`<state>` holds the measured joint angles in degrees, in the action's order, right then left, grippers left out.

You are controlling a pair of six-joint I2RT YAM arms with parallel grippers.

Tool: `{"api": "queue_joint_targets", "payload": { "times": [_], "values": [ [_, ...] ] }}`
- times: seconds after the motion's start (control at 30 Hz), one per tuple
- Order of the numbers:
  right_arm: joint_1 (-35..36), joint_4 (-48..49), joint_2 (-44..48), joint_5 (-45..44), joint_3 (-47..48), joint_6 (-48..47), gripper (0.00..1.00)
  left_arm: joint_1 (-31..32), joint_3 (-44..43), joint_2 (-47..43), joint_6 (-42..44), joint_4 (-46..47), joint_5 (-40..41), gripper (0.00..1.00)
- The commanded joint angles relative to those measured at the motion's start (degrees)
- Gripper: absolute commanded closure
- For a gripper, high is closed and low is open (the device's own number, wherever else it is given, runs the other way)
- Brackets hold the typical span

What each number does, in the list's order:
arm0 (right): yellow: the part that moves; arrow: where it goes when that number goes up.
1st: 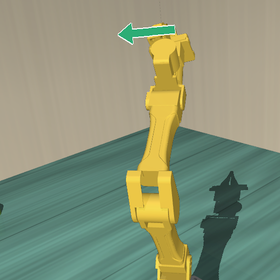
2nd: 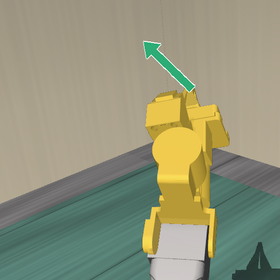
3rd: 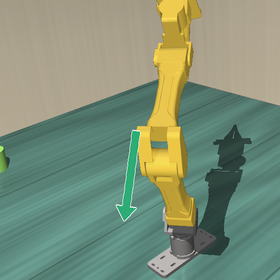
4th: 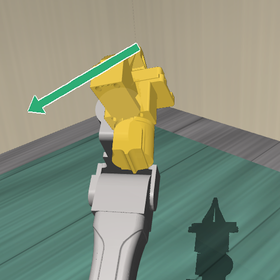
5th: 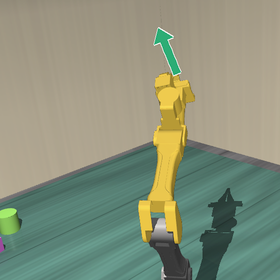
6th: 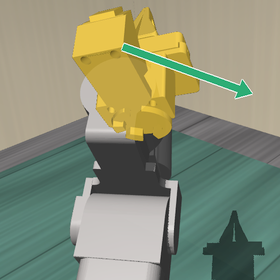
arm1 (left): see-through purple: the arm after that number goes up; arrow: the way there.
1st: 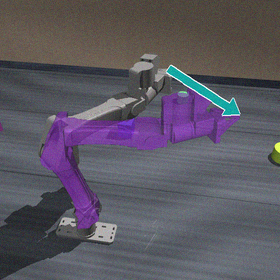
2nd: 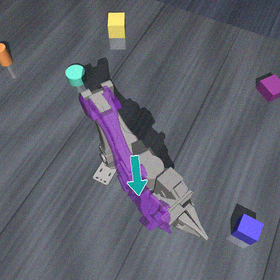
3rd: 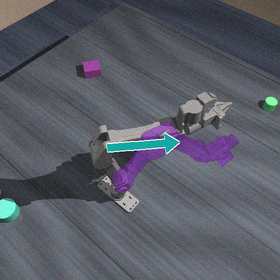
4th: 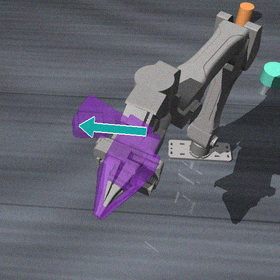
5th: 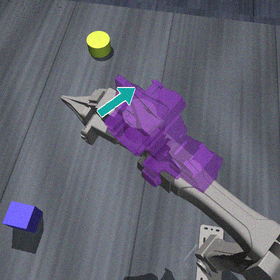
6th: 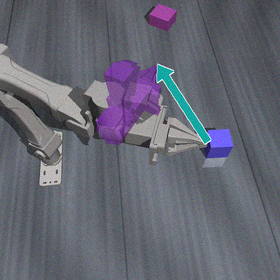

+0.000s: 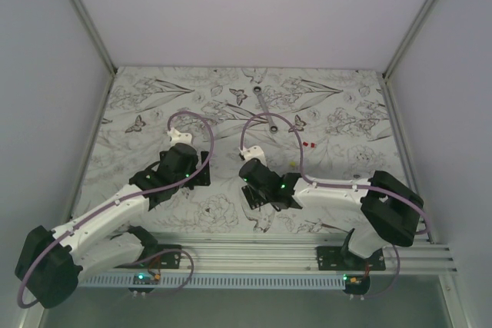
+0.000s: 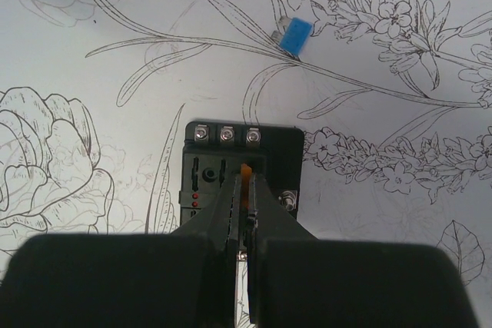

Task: Snap on the fuse box
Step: Install the fuse at the fuse box base.

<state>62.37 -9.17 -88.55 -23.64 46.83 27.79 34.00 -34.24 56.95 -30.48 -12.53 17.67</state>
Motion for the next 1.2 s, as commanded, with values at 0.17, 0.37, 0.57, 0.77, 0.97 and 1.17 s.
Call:
{"api": "queue_joint_targets", "payload": {
  "times": [0.17, 0.37, 0.57, 0.77, 0.97, 1.17],
  "values": [
    [0.9, 1.4, 0.1, -2.9, -1.1, 2.2, 1.0, -0.6, -0.4, -0.9, -0.8, -1.8, -0.1, 0.0],
    [0.9, 1.3, 1.0, -3.9, -1.5, 2.1, 1.0, -0.6, -0.4, -0.9, -0.9, -1.7, -0.2, 0.0],
    [1.0, 2.1, 0.8, -3.3, -1.3, 2.1, 1.0, -0.7, -0.4, -1.0, -0.9, -1.7, -0.2, 0.0],
    [1.1, 2.7, 3.1, -4.6, -1.7, 2.2, 1.0, -0.7, -0.3, -1.0, -1.0, -1.8, -0.2, 0.0],
    [1.1, 2.5, 2.9, -5.3, -2.4, 3.0, 1.0, -0.7, -0.3, -1.1, -1.0, -1.8, -0.3, 0.0],
    [1.1, 2.6, 1.1, -4.9, -1.7, 3.0, 1.0, -0.7, -0.3, -1.1, -1.0, -1.8, -0.3, 0.0]
  ]
}}
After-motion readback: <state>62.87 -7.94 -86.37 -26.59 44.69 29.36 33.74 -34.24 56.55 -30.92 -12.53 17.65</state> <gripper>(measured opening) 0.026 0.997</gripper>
